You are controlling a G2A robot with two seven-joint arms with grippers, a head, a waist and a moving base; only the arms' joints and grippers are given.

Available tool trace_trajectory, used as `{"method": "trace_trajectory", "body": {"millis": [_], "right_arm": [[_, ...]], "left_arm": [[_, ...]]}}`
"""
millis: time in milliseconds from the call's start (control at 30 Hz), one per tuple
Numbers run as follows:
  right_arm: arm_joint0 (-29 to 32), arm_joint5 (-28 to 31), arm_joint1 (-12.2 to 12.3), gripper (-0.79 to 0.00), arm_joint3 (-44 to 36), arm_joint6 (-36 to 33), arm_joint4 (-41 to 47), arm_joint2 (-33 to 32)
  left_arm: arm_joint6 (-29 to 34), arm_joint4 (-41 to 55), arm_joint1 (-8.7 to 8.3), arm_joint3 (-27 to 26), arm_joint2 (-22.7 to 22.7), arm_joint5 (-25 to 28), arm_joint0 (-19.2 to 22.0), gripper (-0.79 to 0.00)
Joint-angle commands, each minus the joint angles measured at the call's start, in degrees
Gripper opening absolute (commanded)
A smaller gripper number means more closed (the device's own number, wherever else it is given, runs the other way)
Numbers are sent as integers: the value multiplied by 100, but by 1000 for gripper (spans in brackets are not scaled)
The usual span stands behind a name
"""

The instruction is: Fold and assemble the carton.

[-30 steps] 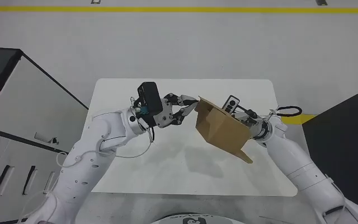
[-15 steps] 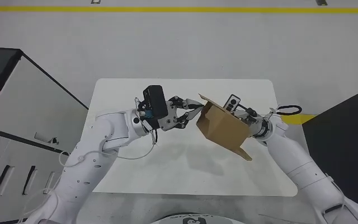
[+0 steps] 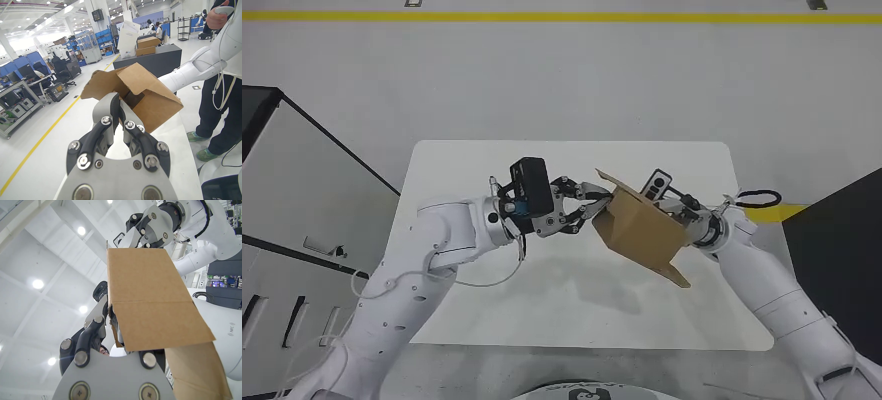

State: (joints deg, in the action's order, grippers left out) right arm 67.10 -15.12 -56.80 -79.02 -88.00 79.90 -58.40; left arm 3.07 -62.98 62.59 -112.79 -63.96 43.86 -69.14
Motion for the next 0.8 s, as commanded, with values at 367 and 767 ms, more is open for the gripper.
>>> {"method": "trace_trajectory", "body": {"millis": [367,767], "right_arm": [[129,14,-3,-785,-95,0,-145,-167],[193,36,-29,-785,-117,0,-257,-228]], "left_arm": [[97,13,-13,-88,-13,71,-79,-785],[426,147,3,-43,135,47,-3,-785]]}}
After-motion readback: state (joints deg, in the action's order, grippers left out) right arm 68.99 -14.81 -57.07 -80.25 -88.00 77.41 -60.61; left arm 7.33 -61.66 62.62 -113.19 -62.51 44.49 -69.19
